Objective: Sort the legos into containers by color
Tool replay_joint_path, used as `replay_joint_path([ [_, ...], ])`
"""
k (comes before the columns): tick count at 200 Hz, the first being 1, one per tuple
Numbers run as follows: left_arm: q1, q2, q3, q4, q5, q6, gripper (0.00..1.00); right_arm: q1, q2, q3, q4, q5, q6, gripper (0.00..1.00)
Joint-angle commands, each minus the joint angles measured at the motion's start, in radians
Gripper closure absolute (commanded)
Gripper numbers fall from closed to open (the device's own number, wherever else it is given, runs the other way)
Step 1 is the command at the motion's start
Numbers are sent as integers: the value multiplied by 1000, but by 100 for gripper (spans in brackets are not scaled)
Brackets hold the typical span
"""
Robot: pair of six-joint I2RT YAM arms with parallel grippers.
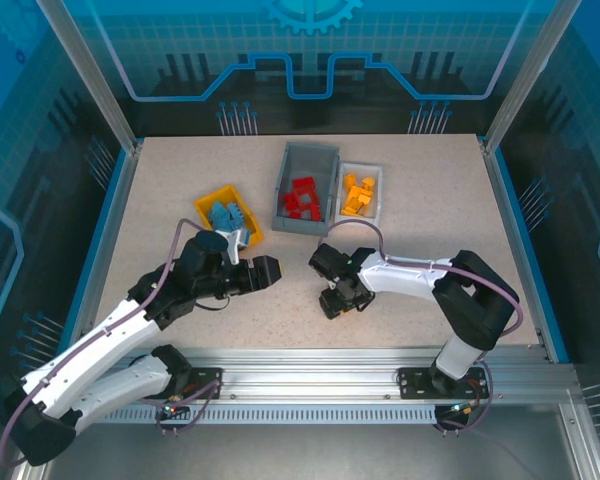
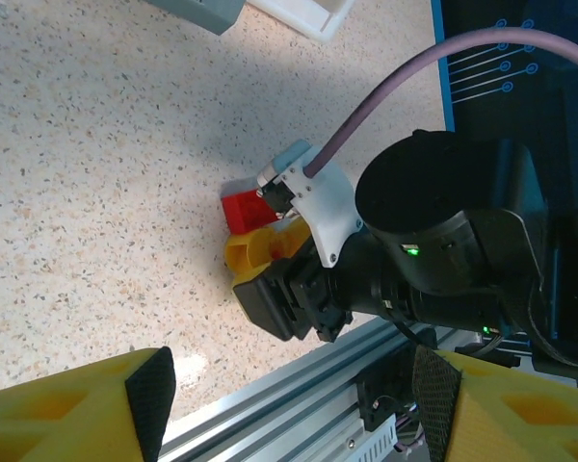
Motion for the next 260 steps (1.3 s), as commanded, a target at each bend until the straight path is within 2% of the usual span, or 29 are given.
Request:
replay_joint_path([
  [1, -18, -15, -24, -22, -26, -35, 30, -5, 4, 6, 13, -13, 3, 48],
  [34, -34, -1, -24, 4, -34, -37, 30, 5, -42, -19, 15, 3, 30, 62],
  [63, -52, 9, -21, 36, -34, -39, 31, 12, -152, -47, -24, 5, 64, 67],
  [87, -71, 23, -11, 76, -34, -38, 31, 0, -301, -58, -98, 20, 94, 68],
  [106, -98, 48, 6, 133, -43, -31, 31, -65, -423, -48, -160, 22, 105, 68],
  [136, -174, 130, 89, 206, -121, 5, 31, -270, -499, 4, -143, -44, 65, 68],
  [165, -249, 242, 213, 213, -269, 70, 30, -401, -392, 130, -78, -70, 35, 70],
  [186, -259, 348, 304, 177, -352, 117, 30, -474, -246, 255, -28, -98, 31, 70],
  [227, -259, 532, 414, 191, -354, 184, 30, -547, 99, 596, -45, -62, 52, 68],
  [260, -266, 590, 424, 224, -353, 205, 30, -582, 366, 888, -128, -63, 74, 67],
])
